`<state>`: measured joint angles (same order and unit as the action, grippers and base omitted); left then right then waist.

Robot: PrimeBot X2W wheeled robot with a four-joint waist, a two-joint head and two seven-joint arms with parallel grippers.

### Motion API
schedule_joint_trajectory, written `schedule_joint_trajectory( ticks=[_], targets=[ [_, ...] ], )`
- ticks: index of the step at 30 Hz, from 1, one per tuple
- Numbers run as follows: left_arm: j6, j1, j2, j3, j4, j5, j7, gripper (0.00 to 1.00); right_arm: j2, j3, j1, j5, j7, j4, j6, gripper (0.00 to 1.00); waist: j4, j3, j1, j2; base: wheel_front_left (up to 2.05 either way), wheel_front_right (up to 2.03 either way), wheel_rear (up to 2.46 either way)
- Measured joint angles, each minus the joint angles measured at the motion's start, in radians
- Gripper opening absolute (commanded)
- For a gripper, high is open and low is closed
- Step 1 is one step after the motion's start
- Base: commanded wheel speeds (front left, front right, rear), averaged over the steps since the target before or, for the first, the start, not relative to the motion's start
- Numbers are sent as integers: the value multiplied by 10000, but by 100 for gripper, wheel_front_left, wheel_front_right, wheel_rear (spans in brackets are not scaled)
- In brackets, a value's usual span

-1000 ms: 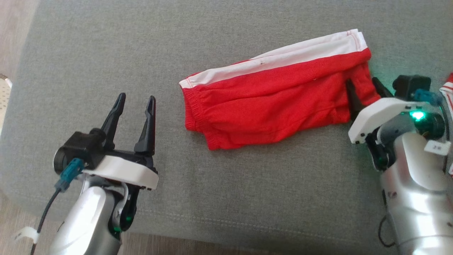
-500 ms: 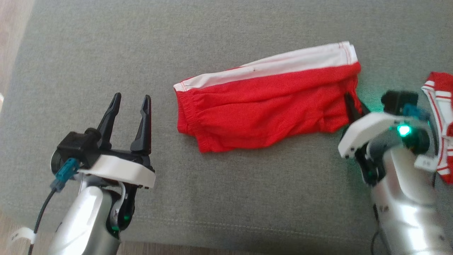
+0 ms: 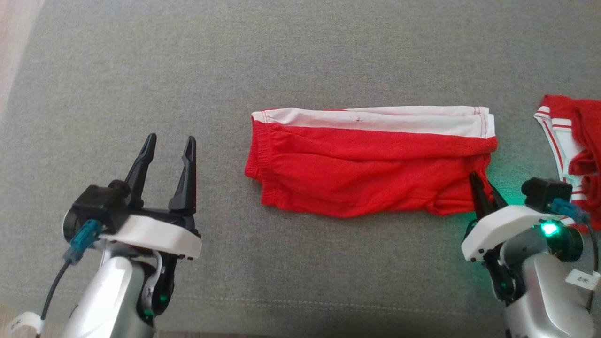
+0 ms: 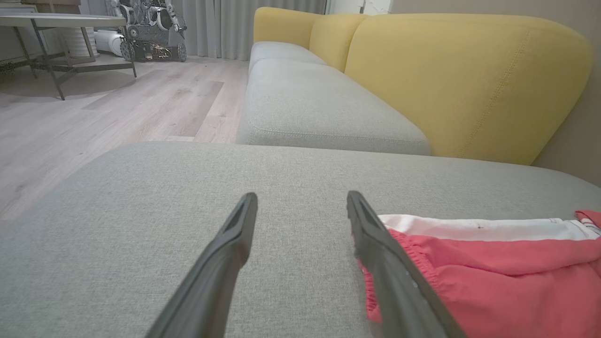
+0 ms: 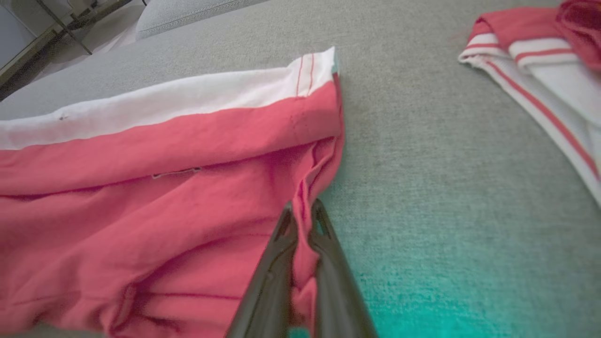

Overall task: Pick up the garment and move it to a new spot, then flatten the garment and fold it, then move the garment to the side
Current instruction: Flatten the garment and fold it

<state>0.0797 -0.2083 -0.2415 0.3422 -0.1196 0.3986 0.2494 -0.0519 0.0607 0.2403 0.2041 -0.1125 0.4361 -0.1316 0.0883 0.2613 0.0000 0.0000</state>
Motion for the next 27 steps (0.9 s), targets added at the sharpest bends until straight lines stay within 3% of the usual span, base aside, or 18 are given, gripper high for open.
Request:
schedule_joint_trajectory(
  ticks=[8,15,20,27],
  targets=[
    [79,0,-31,42,35,0,-2,100,2,-470,-151,25,-481,-1423,0,0,14,-166,0,0,0,0,0],
    [65,10,-17,174,-90,4,-13,100,-13,-2633,1242,-77,-1248,-2516,0,0,217,-550,0,0,0,0,0],
    [81,90,-2,278,-130,4,-13,100,-48,-4082,1689,997,-1306,-2128,0,0,591,-749,0,0,0,0,0],
    [79,155,-2,313,-144,6,-13,100,-107,-5708,2258,2612,-575,-435,2,0,1138,-633,0,0,0,0,0]
  ],
)
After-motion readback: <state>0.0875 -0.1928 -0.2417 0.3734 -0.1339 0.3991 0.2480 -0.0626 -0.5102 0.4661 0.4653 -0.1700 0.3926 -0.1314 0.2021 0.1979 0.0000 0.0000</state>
